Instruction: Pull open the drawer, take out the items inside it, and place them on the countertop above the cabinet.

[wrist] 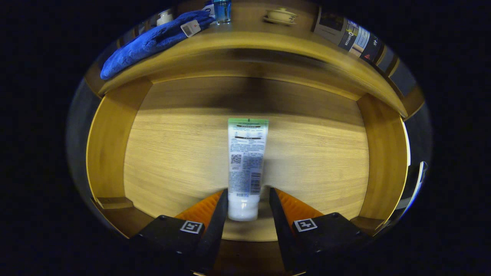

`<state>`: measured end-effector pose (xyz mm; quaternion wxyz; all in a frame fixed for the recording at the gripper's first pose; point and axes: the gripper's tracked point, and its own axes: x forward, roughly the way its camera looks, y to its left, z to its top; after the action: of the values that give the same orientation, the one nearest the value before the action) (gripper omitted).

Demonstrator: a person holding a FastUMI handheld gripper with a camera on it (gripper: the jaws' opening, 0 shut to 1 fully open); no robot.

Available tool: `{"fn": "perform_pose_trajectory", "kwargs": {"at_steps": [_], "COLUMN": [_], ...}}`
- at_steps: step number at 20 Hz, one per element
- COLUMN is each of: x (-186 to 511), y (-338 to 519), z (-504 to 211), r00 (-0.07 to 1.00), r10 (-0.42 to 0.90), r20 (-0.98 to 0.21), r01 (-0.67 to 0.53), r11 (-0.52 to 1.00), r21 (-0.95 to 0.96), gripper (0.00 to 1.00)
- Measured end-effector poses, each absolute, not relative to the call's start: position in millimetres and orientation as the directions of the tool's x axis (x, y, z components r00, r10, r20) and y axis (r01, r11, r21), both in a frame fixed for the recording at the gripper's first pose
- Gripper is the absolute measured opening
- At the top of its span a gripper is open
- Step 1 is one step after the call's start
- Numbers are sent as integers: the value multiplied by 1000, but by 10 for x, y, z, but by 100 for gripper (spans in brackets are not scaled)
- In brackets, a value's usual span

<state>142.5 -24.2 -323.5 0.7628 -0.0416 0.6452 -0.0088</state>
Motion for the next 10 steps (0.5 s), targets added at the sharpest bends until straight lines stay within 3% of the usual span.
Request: {"fn": "perform_pose_trajectory", "kwargs": {"at_steps": [4, 10], "x": [1437, 1522], "y": [-237, -145], "z": [-3120, -2650], "r00": [210, 409], "r10": [-64, 50], "r20": [-975, -911], "r01": [-40, -26], "r11": [996, 999], "r21": [-74, 44], "gripper": [51, 49]}}
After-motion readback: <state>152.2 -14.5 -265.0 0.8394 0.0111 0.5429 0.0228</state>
